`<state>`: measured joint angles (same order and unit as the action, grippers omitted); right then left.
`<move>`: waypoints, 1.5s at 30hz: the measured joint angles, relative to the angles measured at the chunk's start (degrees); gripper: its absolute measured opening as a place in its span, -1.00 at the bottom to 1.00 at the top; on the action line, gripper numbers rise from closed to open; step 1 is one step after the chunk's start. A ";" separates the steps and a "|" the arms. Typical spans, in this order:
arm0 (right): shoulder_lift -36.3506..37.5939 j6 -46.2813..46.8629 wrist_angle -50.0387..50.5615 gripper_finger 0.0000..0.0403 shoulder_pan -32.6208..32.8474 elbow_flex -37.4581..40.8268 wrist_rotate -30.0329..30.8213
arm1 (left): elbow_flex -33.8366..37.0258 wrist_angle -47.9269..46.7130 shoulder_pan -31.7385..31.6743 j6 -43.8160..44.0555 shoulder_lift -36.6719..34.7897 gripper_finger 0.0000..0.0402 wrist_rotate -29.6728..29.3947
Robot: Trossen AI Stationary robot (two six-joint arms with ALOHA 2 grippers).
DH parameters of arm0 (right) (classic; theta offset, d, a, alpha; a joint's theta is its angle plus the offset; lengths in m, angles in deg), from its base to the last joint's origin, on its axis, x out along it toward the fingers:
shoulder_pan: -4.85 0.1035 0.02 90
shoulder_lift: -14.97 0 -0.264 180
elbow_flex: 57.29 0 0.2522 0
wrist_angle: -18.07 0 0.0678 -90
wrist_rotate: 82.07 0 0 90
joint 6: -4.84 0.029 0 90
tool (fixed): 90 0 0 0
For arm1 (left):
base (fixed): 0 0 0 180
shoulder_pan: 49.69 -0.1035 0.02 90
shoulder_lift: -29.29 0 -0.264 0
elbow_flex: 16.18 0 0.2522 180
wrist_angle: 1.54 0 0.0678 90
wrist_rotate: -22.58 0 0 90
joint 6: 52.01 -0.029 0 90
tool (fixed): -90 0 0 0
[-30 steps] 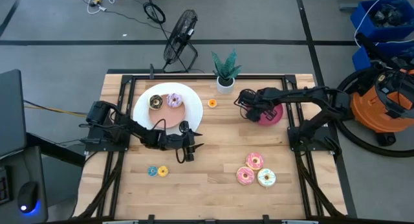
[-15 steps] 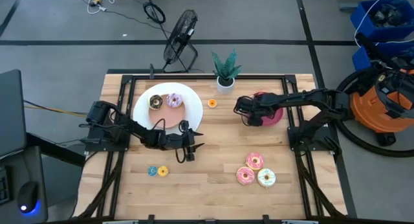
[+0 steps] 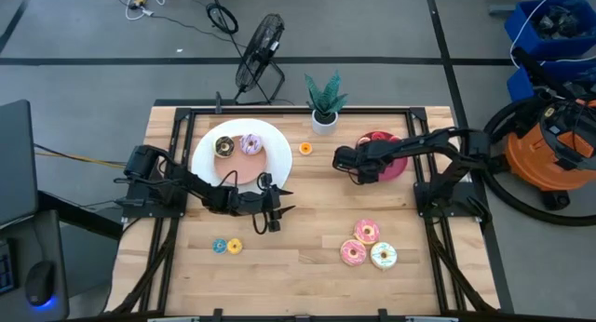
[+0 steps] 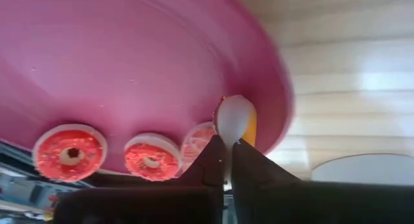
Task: Pick & Place donuts
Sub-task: Put the small brown donut on the red plate
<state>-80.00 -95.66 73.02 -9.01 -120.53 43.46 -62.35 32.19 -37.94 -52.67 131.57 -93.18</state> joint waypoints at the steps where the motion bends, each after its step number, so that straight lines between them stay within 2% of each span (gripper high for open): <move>1: -0.02 -0.49 -0.18 -0.94 0.27 0.00 -0.02 | 0.00 0.05 0.00 0.00 0.00 0.02 0.00; 11: -0.02 -1.91 -3.35 -0.70 1.24 0.00 -0.44 | 0.00 0.28 0.00 0.00 0.00 0.02 0.02; 23: -0.02 -0.25 -7.65 -0.01 1.24 0.00 0.79 | 0.00 0.28 0.00 0.02 0.00 0.02 0.04; 28: -0.02 -0.01 -9.81 0.19 1.24 0.00 1.46 | 0.00 0.28 0.00 0.04 0.00 0.02 0.04; 36: -0.02 0.86 -16.27 0.21 1.24 -0.02 1.47 | 0.00 0.28 0.00 0.04 0.00 0.02 0.03; 45: 0.00 2.62 -16.53 0.15 1.24 -0.02 1.64 | 0.00 0.28 0.00 0.05 0.00 0.02 0.03</move>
<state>-80.01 -93.03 56.49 -7.77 -120.55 45.09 -62.35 32.47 -37.94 -52.63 131.56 -93.15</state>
